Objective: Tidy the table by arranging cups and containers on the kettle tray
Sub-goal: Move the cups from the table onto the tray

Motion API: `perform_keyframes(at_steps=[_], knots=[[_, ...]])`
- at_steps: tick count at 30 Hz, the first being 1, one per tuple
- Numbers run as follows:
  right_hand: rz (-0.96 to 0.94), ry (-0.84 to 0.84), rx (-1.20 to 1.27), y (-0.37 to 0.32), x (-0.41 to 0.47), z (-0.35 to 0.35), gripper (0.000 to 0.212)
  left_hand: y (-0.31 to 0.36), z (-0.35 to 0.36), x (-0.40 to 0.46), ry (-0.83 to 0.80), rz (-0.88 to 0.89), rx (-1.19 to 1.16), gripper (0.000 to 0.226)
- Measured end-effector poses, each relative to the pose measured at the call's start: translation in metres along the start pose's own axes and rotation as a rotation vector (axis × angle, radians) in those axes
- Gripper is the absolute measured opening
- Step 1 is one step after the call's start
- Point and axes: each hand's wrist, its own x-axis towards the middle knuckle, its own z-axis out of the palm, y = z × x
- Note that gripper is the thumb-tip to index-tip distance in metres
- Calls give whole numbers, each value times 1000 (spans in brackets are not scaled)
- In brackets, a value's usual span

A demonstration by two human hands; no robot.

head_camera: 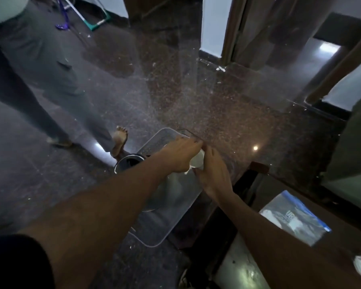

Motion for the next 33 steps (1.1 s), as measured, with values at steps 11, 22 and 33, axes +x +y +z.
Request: perform_keyframes(at_steps=[11,22,33], knots=[[72,-76,-119,11,17,47,47,-8,29,23,-145,-61,106,45],[94,-108,-129,8,28,63,60,-26,38,42,-171,-99,230,33],[53,181,-127,95,-97,-34,59,87,28,31,264,-205,95,29]])
